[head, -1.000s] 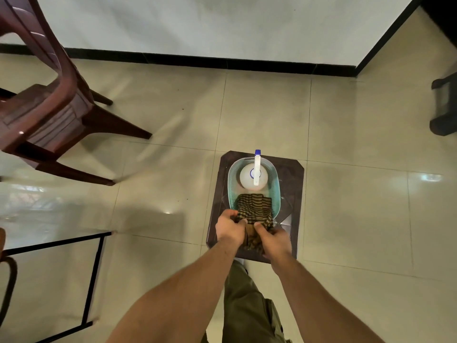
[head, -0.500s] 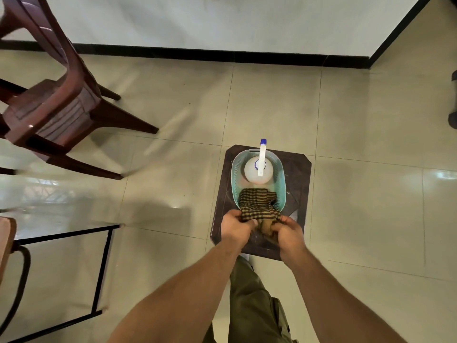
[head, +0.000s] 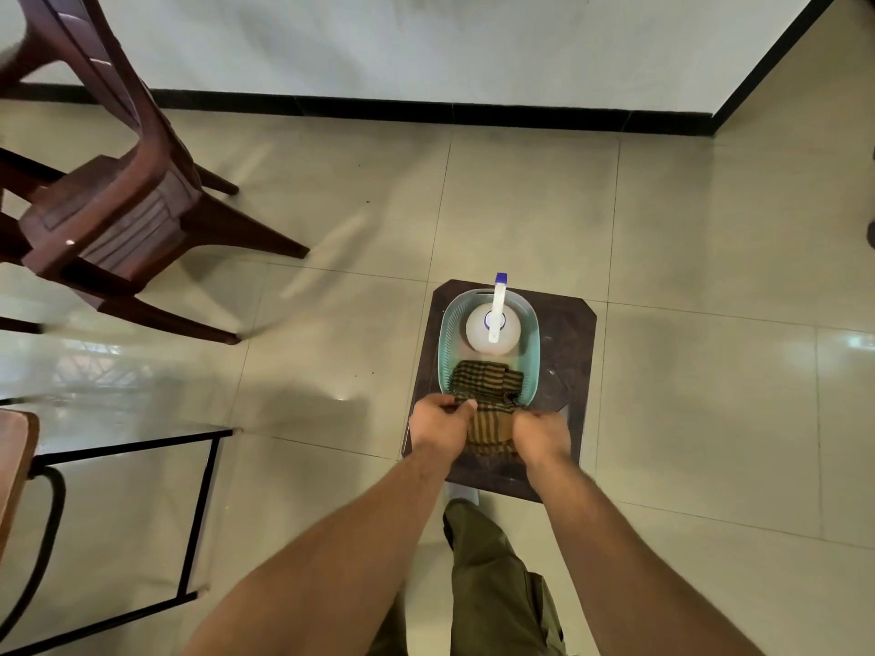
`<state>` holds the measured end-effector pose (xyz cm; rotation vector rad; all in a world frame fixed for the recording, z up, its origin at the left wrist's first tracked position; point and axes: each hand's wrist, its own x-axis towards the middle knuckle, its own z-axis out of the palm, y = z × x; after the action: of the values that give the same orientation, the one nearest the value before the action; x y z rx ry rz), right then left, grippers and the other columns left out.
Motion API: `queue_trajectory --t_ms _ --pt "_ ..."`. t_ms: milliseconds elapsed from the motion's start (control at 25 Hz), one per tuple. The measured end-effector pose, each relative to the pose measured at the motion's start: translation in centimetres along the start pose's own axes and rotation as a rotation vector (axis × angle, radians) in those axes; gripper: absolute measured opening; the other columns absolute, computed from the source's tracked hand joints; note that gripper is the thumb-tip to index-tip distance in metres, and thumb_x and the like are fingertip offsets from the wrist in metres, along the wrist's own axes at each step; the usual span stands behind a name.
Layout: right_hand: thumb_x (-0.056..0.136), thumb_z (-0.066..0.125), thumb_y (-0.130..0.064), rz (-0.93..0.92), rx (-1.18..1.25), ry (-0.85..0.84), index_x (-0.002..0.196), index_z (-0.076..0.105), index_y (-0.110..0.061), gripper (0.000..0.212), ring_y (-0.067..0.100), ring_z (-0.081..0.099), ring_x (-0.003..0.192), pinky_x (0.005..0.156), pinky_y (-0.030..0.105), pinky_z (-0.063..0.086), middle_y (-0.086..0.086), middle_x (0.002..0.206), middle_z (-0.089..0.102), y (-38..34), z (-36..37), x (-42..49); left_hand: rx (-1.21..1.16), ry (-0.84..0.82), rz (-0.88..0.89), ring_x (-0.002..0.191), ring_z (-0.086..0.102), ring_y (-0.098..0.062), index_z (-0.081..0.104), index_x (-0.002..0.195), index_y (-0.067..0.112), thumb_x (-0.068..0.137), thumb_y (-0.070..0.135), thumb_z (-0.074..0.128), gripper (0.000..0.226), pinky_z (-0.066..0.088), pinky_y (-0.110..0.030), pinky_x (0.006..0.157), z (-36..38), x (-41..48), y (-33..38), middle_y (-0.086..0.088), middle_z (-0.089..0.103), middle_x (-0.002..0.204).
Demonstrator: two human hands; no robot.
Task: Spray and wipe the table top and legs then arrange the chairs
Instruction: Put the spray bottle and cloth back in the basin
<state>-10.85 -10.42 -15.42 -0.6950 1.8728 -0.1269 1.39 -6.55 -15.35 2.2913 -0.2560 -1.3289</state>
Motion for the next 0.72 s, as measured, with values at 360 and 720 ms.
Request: queue_trajectory --t_ms 360,720 --pt "0.089 0.058 -0.018 -0.292 0.023 0.138 0.113 0.071 -0.012 0.028 0.025 0.067 0.097 0.08 0.033 0.057 0.006 0.104 0.073 -2.0 0.0 -1.6 -0.156 0.049 0.18 0.089 0.074 -0.018 0.07 0.112 0.009 0.092 0.021 0.075 0.024 0.061 -0.023 0.07 -0.5 0.6 2.1 -0.004 0.075 0.099" --pt "0.091 0.065 -0.015 -0.241 -0.192 0.15 0.122 0.057 -0.012 0.033 0.024 0.061 0.092 0.079 0.032 0.051 0.009 0.113 0.068 2.1 0.8 0.1 0.03 0.026 0.047 0.095 0.067 -0.017 0.061 0.111 0.015 0.091 0.018 0.075 0.025 0.051 -0.015 0.068 0.7 1.8 -2.9 -0.001 0.069 0.105"
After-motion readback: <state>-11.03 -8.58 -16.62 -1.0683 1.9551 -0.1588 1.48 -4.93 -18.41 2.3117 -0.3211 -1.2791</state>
